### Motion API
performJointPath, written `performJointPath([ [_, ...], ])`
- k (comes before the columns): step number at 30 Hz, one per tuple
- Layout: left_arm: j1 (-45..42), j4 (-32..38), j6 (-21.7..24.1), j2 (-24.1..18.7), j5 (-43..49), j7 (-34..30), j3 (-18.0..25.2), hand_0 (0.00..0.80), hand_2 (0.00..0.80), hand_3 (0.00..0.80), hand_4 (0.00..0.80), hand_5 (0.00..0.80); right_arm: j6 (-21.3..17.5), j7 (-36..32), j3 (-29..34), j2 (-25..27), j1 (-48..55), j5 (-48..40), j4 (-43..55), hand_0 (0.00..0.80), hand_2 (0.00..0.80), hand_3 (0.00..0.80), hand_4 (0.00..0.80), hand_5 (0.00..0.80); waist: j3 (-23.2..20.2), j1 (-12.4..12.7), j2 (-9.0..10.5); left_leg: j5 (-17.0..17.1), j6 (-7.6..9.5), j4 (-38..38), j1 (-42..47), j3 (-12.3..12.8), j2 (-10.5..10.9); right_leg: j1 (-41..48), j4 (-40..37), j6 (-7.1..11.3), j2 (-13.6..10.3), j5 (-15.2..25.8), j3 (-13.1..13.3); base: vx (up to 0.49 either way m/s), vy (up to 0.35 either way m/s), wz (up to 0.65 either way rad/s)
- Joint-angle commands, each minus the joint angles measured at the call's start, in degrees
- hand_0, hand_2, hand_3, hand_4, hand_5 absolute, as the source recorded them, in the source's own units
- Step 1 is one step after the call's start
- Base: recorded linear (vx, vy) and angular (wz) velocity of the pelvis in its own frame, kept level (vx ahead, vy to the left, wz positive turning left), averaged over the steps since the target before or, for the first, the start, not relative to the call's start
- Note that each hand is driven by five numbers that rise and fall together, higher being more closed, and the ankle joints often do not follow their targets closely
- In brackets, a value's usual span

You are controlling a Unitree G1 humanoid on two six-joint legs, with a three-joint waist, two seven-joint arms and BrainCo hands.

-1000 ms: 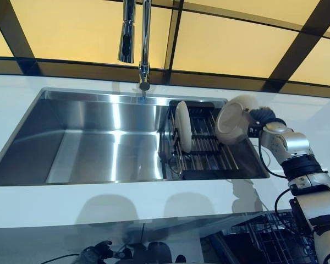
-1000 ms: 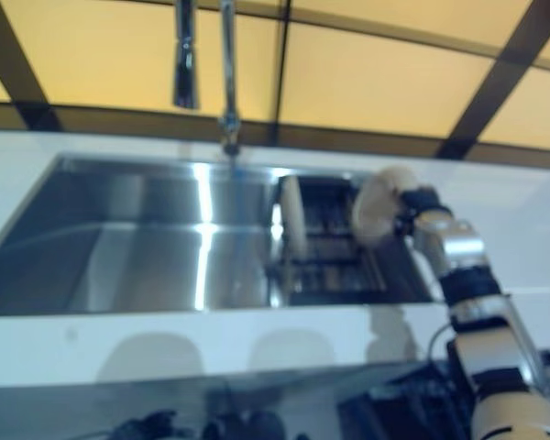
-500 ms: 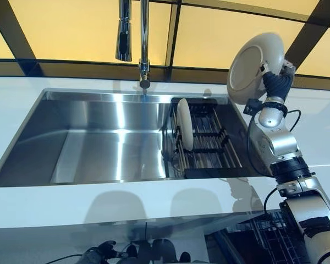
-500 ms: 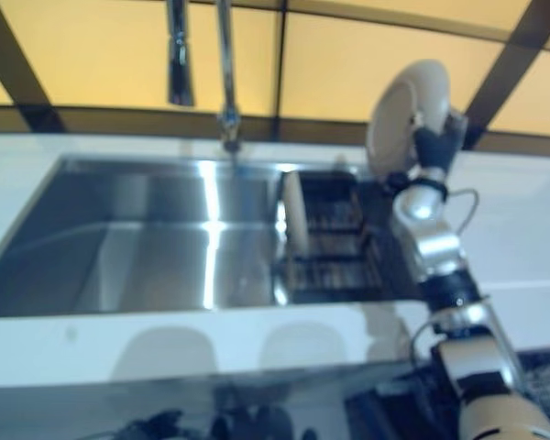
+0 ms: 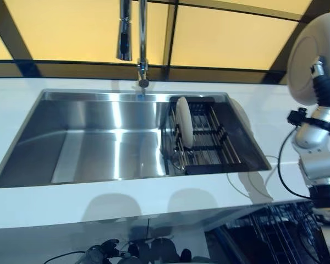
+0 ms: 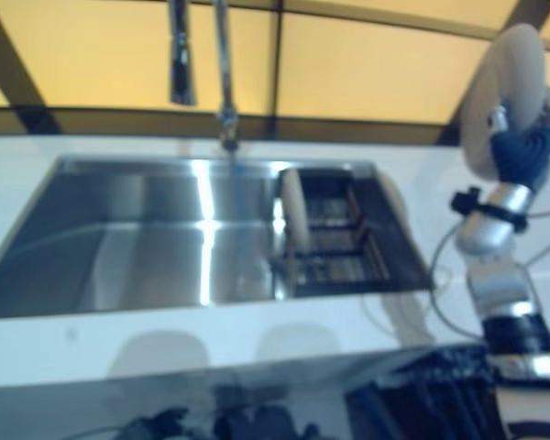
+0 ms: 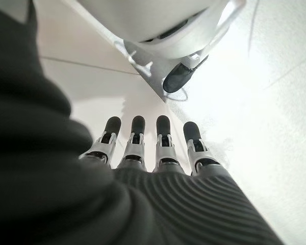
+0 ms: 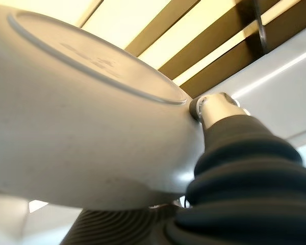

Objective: Take plates into dishwasher

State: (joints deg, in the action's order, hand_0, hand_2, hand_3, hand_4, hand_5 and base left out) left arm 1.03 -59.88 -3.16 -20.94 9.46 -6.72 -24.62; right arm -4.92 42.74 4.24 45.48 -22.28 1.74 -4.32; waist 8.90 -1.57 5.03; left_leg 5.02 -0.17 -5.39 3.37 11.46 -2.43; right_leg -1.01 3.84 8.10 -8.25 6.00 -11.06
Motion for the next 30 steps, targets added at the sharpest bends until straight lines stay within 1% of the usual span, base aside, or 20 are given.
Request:
performJointPath([
  [1, 0.91, -1.09, 0.17, -0.29, 2.37, 0.12, -0.53, 0.000, 0.000, 0.000, 0.000, 0.000, -4.41, -2.49, 4.94, 4.36, -0.14, 0.66, 4.04, 0.800, 0.800, 0.800, 0.800, 0.800, -0.29, -1.31, -0.31, -8.55, 1.82, 0.39, 4.16, -0.09, 2.63, -5.34, 0.71, 4.99, -5.09, 8.50, 1.53, -0.085, 0.040, -0.74],
  [3, 1.13, -1.98, -0.28, -0.62, 2.30, 1.17, 0.28, 0.000, 0.000, 0.000, 0.000, 0.000, -5.89, -4.17, 6.37, 3.64, 2.07, -0.98, 4.39, 0.800, 0.800, 0.800, 0.800, 0.800, 0.34, -2.81, -0.42, -8.42, 1.72, 0.39, 4.60, 1.22, 1.95, -7.53, 1.08, 5.24, -5.08, 9.26, 1.76, -0.103, 0.004, -0.86],
  [4, 1.48, -2.71, -0.55, -0.91, 2.24, 1.54, 0.68, 0.000, 0.000, 0.000, 0.000, 0.000, -6.73, -5.30, 7.09, 3.33, 3.22, -1.84, 4.66, 0.800, 0.800, 0.800, 0.800, 0.800, 0.56, -2.99, -0.61, -8.42, 1.64, 0.39, 4.84, 2.27, 1.40, -7.63, 1.93, 5.28, -5.41, 9.28, 1.33, -0.129, -0.025, -0.59],
  [5, 1.65, -2.97, -0.66, -1.09, 2.24, 1.68, 0.93, 0.000, 0.000, 0.000, 0.000, 0.000, -6.96, -5.56, 7.30, 3.24, 3.56, -2.23, 4.87, 0.800, 0.800, 0.800, 0.800, 0.800, 0.52, -3.02, -0.50, -8.03, 1.62, 0.39, 4.61, 2.79, 1.29, -7.69, 2.14, 5.18, -5.79, 9.62, 1.01, -0.193, -0.093, -0.62],
  [6, 1.99, -3.78, -0.94, -1.77, 2.07, 2.18, 1.88, 0.000, 0.000, 0.000, 0.000, 0.000, -7.38, -6.40, 7.64, 2.96, 4.70, -3.41, 5.93, 0.800, 0.800, 0.800, 0.800, 0.800, 0.48, -2.97, -0.68, -7.69, 1.56, 0.58, 4.46, 4.97, 0.36, -6.88, 3.86, 5.13, -7.10, 9.56, -0.20, -0.217, -0.130, -0.72],
  [7, 2.17, -4.07, -1.02, -2.11, 1.63, 2.49, 2.22, 0.000, 0.000, 0.000, 0.000, 0.000, -7.95, -6.93, 7.64, 2.84, 5.15, -3.79, 6.07, 0.800, 0.800, 0.800, 0.800, 0.800, 0.39, -2.91, -0.76, -7.45, 1.59, 0.81, 4.18, 6.18, -0.13, -6.10, 4.43, 4.88, -7.77, 9.27, -0.52, -0.208, -0.138, -0.81],
  [8, 2.27, -4.26, -0.94, -2.24, 1.58, 2.56, 2.33, 0.000, 0.000, 0.000, 0.000, 0.000, -8.13, -6.97, 7.60, 2.81, 5.29, -3.98, 6.05, 0.800, 0.800, 0.800, 0.800, 0.800, 0.37, -2.85, -0.83, -7.37, 1.59, 0.92, 4.08, 6.70, -0.38, -5.68, 4.73, 4.74, -8.04, 9.04, -0.58, -0.163, -0.121, -0.60],
  [12, 3.47, -5.46, 0.41, -3.22, 0.10, 3.05, 2.11, 0.000, 0.000, 0.000, 0.000, 0.000, -8.94, -7.73, 6.00, 1.88, 5.67, -4.57, 5.36, 0.800, 0.800, 0.800, 0.800, 0.800, -0.49, -2.56, -1.44, -6.81, 1.56, 2.89, 1.44, 10.03, -2.72, -1.53, 7.29, 3.50, -9.96, 6.63, -0.17, -0.175, -0.184, -0.82],
  [13, 3.47, -5.46, 0.41, -3.22, 0.10, 3.05, 2.11, 0.000, 0.000, 0.000, 0.000, 0.000, -8.94, -7.73, 6.00, 1.88, 5.67, -4.57, 5.36, 0.800, 0.800, 0.800, 0.800, 0.800, -0.49, -2.56, -1.44, -6.81, 1.56, 2.89, 1.44, 10.03, -2.72, -1.53, 7.29, 3.50, -9.96, 6.63, -0.17, -0.150, -0.265, -1.10],
  [14, 3.96, -5.30, 0.82, -3.55, -0.18, 2.98, 1.88, 0.000, 0.000, 0.000, 0.000, 0.000, -9.07, -8.36, 5.43, 1.23, 6.01, -4.71, 4.64, 0.800, 0.800, 0.800, 0.800, 0.800, -0.97, -2.39, -1.35, -6.48, 1.47, 3.77, -0.08, 10.71, -3.42, 0.75, 6.91, 3.56, -9.79, 4.92, 0.36, -0.147, -0.282, -0.70],
  [15, 4.03, -4.87, 0.94, -3.59, -0.28, 3.12, 2.02, 0.000, 0.000, 0.000, 0.000, 0.000, -9.51, -8.80, 5.14, 0.97, 6.30, -5.17, 4.33, 0.800, 0.800, 0.800, 0.800, 0.800, -1.20, -2.09, -1.27, -6.15, 1.19, 4.24, -0.74, 11.11, -3.97, 2.08, 6.05, 3.35, -9.44, 3.33, -0.05, -0.140, -0.397, -0.89],
  [16, 4.34, -4.68, 0.95, -3.45, -0.69, 3.51, 1.76, 0.000, 0.000, 0.000, 0.000, 0.000, -9.39, -9.35, 4.74, 0.40, 6.24, -5.43, 4.20, 0.800, 0.800, 0.800, 0.800, 0.800, -1.50, -1.82, -1.20, -6.85, 0.38, 4.30, -0.77, 10.90, -4.58, 3.55, 4.65, 3.94, -8.73, 0.91, -0.54, -0.091, -0.360, -0.40],
  [18, 4.88, -3.95, 1.38, -3.27, -1.61, 3.74, 2.28, 0.000, 0.000, 0.000, 0.000, 0.000, -8.87, -11.05, 3.69, -0.59, 5.84, -6.35, 3.78, 0.800, 0.800, 0.800, 0.800, 0.800, -1.55, -1.12, -1.00, -5.74, -1.17, 4.66, -1.54, 11.85, -6.44, 6.09, -0.08, 3.55, -6.35, -3.15, -2.88, -0.092, -0.469, -0.58],
  [19, 5.15, -3.19, 1.23, -3.03, -2.52, 3.68, 2.61, 0.000, 0.000, 0.000, 0.000, 0.000, -8.12, -11.53, 3.13, -0.99, 5.66, -6.52, 3.94, 0.800, 0.800, 0.800, 0.800, 0.800, -1.58, -0.99, -0.85, -5.36, -1.71, 4.81, -2.00, 12.03, -6.88, 6.89, -1.88, 3.70, -5.27, -3.94, -2.93, -0.156, -0.510, -0.67],
  [20, 5.33, -2.24, 1.11, -2.60, -3.48, 3.65, 3.03, 0.000, 0.000, 0.000, 0.000, 0.000, -7.06, -12.55, 2.55, -1.03, 5.17, -6.96, 3.99, 0.800, 0.800, 0.800, 0.800, 0.800, -1.48, -0.84, -0.68, -3.62, -2.07, 5.15, -3.03, 12.41, -7.75, 6.75, -3.21, 3.17, -4.22, -3.71, -3.17, -0.139, -0.441, -0.63],
  [21, 5.33, -1.62, 1.72, -1.68, -3.34, 3.62, 3.40, 0.000, 0.000, 0.000, 0.000, 0.000, -5.46, -13.62, 2.34, -0.73, 5.16, -7.60, 4.73, 0.800, 0.800, 0.800, 0.800, 0.800, -1.51, -0.92, -0.77, -2.76, -2.99, 4.83, -3.43, 12.00, -8.35, 6.78, -4.40, 2.68, -3.13, -4.06, -2.85, -0.123, -0.336, -0.49],
  [22, 5.34, -1.42, 1.86, -1.39, -3.21, 3.66, 3.42, 0.000, 0.000, 0.000, 0.000, 0.000, -5.00, -14.15, 2.35, -0.68, 5.22, -7.71, 5.00, 0.800, 0.800, 0.800, 0.800, 0.800, -1.50, -1.00, -0.84, -2.57, -3.20, 4.78, -3.57, 11.82, -8.47, 6.85, -4.72, 2.48, -2.89, -4.12, -2.83, -0.062, -0.269, -0.28],
  [23, 5.48, -0.99, 2.47, -0.42, -2.48, 3.73, 3.13, 0.000, 0.000, 0.000, 0.000, 0.000, -4.06, -15.81, 2.21, -0.58, 5.36, -7.56, 5.12, 0.800, 0.800, 0.800, 0.800, 0.800, -1.27, -1.26, -1.05, -1.88, -3.96, 4.68, -4.03, 11.14, -8.73, 6.77, -5.14, 1.74, -2.30, -4.34, -2.44, -0.072, -0.216, -0.12],
  [27, 6.32, -0.63, 3.63, 1.63, -1.78, 4.16, 1.86, 0.000, 0.000, 0.000, 0.000, 0.000, -2.46, -19.46, 1.07, 0.01, 4.35, -6.59, 4.36, 0.800, 0.800, 0.800, 0.800, 0.800, 0.02, -2.48, -2.00, -0.14, -5.49, 3.92, -4.90, 9.66, -9.09, 5.92, -5.71, 0.13, -1.35, -4.65, -1.75, -0.096, -0.141, 0.13],
  [30, 6.98, -0.74, 3.86, 2.30, -2.63, 4.64, 1.51, 0.000, 0.000, 0.000, 0.000, 0.000, -1.55, -22.18, -0.13, 0.67, 3.63, -5.01, 3.34, 0.800, 0.800, 0.800, 0.800, 0.800, 0.92, -3.45, -2.98, 1.23, -6.21, 2.53, -5.29, 9.34, -9.42, 4.79, -6.14, -0.64, -0.71, -4.46, -1.49, -0.108, -0.084, 0.14],
])
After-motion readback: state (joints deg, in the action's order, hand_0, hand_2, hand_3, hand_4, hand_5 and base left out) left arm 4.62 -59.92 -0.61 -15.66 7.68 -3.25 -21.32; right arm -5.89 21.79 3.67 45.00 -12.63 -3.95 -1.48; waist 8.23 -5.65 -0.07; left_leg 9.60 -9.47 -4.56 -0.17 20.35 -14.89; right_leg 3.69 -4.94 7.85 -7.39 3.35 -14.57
